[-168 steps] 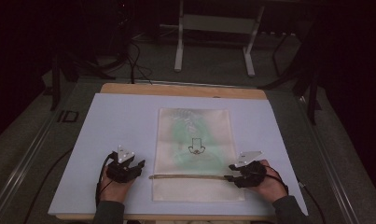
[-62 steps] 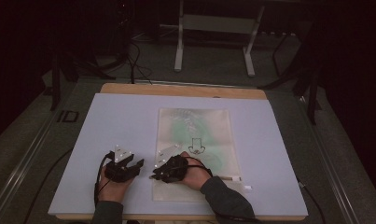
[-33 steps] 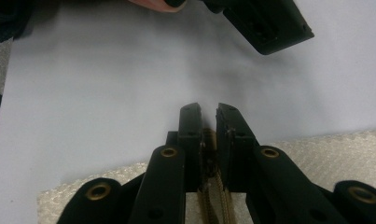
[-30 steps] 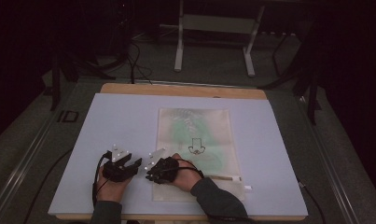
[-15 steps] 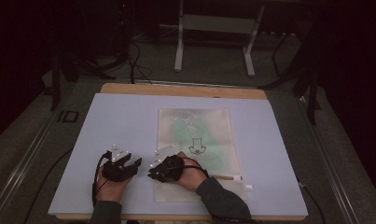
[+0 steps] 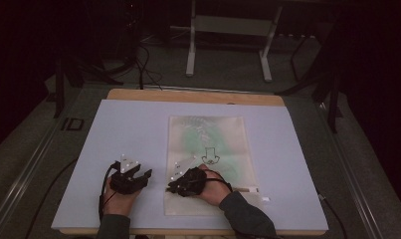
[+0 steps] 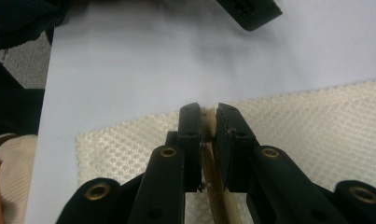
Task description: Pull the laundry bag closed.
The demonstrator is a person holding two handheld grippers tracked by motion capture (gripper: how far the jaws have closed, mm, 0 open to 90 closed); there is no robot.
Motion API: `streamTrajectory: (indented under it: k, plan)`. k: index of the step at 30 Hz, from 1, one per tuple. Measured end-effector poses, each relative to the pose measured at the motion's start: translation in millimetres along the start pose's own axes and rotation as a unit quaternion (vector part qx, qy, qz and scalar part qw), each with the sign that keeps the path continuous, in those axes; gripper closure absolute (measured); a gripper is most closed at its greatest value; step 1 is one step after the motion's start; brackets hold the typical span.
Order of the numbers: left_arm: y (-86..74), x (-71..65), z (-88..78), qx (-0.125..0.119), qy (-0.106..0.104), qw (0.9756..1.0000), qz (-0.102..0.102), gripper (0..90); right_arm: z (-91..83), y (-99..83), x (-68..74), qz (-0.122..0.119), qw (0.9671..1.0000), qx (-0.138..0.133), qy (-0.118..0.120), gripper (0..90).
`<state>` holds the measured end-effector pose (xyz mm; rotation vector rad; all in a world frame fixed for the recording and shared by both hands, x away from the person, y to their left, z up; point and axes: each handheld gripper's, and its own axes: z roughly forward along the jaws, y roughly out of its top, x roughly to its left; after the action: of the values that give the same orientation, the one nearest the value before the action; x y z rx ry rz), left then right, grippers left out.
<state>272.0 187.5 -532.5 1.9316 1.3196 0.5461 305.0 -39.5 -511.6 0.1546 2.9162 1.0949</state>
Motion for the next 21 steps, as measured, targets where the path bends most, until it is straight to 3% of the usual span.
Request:
streamTrajectory:
  k: [13,21]
  plan:
    - [-0.1,-0.4,0.1,0.0,-0.003,1.0,0.001,50.0,5.4,8.7,-3.2,-0.003,0.9997,0.022,0.009,80.5]
    - [0.2,-5.8,-2.2,-0.002,-0.023,0.9997,0.008,54.8,10.1,4.5,-6.3,-0.003,0.9987,0.048,0.017,81.5]
